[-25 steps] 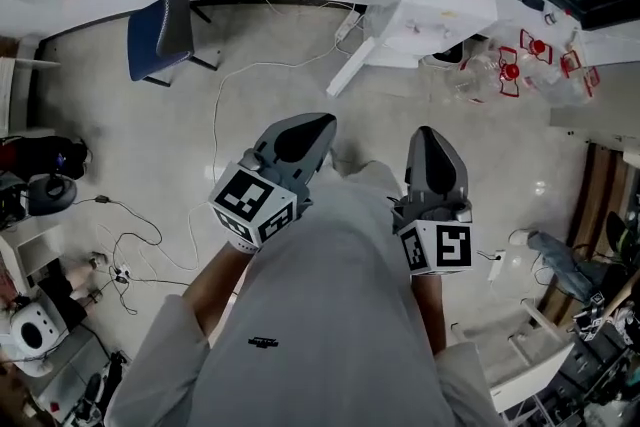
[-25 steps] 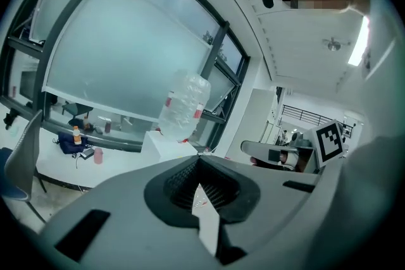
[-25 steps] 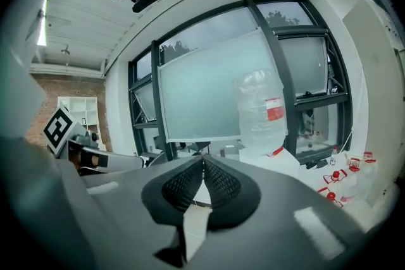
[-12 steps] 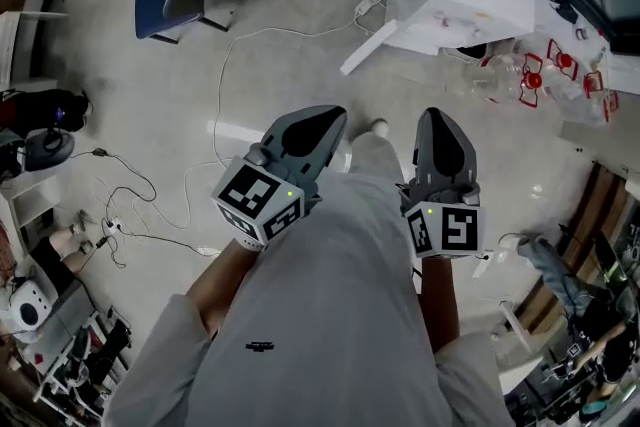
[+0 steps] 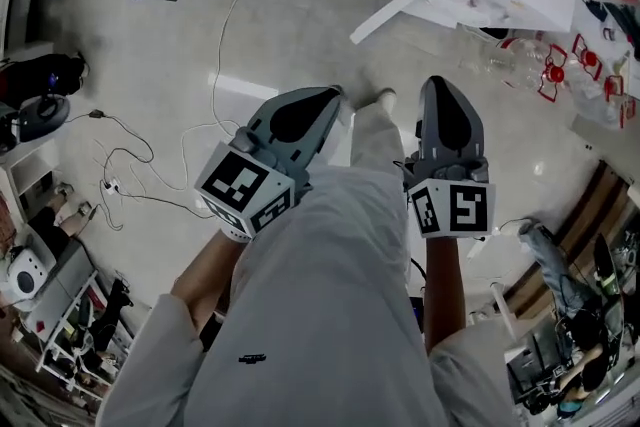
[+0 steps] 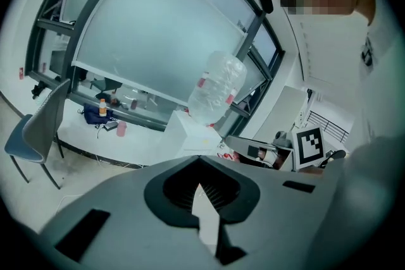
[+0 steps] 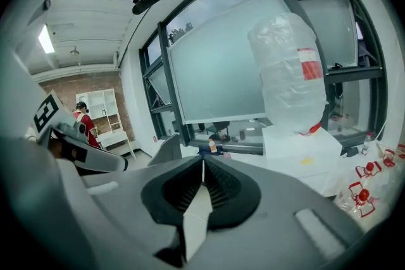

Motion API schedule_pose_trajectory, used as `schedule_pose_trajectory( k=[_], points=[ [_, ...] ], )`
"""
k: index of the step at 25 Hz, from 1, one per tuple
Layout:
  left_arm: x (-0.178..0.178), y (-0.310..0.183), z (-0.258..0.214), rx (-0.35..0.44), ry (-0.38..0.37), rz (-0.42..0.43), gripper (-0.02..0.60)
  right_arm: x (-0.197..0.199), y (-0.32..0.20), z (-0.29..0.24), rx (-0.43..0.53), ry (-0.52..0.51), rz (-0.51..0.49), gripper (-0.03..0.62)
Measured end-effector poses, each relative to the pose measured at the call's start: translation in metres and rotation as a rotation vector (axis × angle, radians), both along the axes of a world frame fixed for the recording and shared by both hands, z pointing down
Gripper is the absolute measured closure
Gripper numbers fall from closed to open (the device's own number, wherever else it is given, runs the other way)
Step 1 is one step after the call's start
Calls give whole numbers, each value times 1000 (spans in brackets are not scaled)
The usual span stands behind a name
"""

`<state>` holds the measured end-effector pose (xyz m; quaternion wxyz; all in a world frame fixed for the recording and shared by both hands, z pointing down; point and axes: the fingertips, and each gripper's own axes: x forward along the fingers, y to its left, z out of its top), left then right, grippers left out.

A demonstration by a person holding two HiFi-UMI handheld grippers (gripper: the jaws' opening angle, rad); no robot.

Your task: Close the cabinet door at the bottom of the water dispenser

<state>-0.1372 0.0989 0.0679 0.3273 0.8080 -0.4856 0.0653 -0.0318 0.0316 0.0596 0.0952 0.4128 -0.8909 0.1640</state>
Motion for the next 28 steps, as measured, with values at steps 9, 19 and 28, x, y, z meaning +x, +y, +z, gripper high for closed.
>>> schedule_pose_trajectory(
  k=[9, 19, 28],
  points=[
    [-17, -2, 40, -91, 18, -42, 580, -35, -18, 50, -47, 19, -87, 583],
    [-41, -16, 94, -143, 25, -79, 580, -72, -46, 115, -95, 67, -172, 572],
    [-49, -24, 134, -182, 30, -104, 580, -92, -50, 170, -138, 96, -229, 572]
  ],
)
